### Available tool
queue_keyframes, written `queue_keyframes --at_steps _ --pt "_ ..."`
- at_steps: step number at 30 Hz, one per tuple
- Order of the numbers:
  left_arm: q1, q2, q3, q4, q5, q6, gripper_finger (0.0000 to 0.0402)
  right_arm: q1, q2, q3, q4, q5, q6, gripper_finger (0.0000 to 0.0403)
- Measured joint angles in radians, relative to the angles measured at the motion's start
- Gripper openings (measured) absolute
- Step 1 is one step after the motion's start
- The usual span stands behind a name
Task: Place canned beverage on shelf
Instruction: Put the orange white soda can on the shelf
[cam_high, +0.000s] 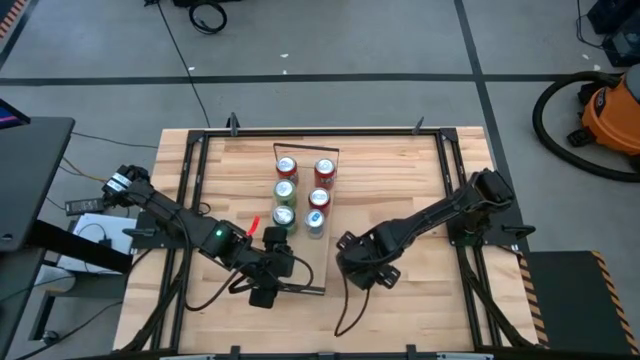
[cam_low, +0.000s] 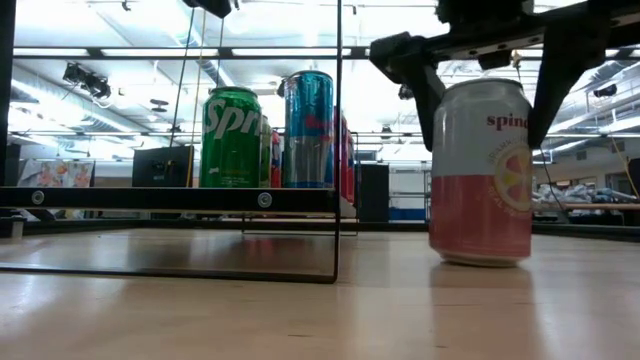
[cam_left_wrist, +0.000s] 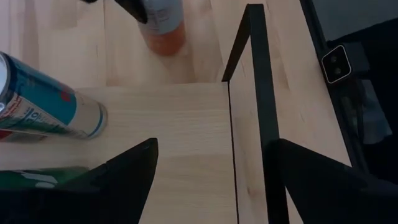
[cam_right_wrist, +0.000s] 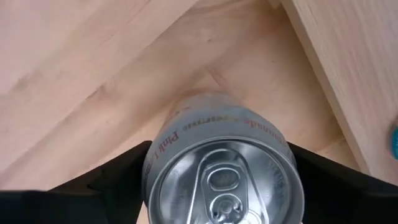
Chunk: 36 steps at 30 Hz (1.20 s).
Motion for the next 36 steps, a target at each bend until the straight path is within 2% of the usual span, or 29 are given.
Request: queue_keyframes --at_steps 4,9,13,17,20,24,30,36 --pt "0.001 0.000 0.000 0.000 0.000 -0.007 0.0334 0.013 0.002 -0.002 0.000 0.040 0.032 0.0352" --pt "0.007 0.000 0.000 0.000 0.000 -0.010 0.0334 0.015 0.007 0.029 0.000 0.041 0.083 0.0393" --pt "0.008 0.000 0.000 0.000 -0.001 -0.014 0.0334 0.017 0.006 0.093 -0.030 0.041 0.106 0.0392" --pt "0.008 0.000 0.000 0.000 -0.001 -0.016 0.0334 0.027 0.006 0.171 -0.074 0.084 0.167 0.0397" --pt "0.008 0.001 0.000 0.000 -0.002 -0.019 0.0334 0.023 0.005 0.212 -0.111 0.080 0.321 0.0398" --pt "0.008 0.001 0.000 0.001 -0.004 -0.019 0.0334 -0.012 0.004 0.230 -0.162 -0.004 0.590 0.0397" --pt "0.008 0.001 0.000 0.003 -0.004 -0.018 0.0334 -0.056 0.004 0.229 -0.218 0.007 1.005 0.0397" --pt "0.009 0.001 0.000 0.002 -0.004 -0.018 0.0334 -0.062 0.007 0.229 -0.223 0.036 1.197 0.0397"
